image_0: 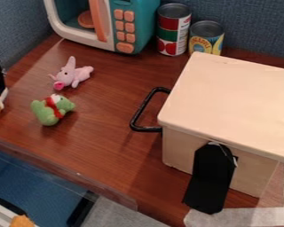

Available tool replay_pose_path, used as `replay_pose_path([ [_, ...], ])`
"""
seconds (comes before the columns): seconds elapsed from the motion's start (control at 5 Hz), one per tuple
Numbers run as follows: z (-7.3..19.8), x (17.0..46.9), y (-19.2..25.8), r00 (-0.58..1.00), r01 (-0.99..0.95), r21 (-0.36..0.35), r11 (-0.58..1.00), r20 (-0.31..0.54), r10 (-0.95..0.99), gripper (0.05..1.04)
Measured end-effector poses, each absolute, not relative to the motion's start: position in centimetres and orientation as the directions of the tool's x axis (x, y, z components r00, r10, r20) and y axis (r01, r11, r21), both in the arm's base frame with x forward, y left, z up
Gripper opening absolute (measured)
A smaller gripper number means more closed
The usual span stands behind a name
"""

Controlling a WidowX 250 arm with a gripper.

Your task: Capture the toy

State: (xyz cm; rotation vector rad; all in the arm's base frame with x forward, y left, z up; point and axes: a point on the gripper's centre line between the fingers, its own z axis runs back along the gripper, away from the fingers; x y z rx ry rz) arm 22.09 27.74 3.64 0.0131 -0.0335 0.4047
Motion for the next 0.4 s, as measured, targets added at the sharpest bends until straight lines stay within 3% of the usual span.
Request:
replay_pose_path([
  [0.4, 7.1, 24.3, 24.4, 0.977, -0.196, 0.069, 0.978, 0.094, 0.189, 1.007],
])
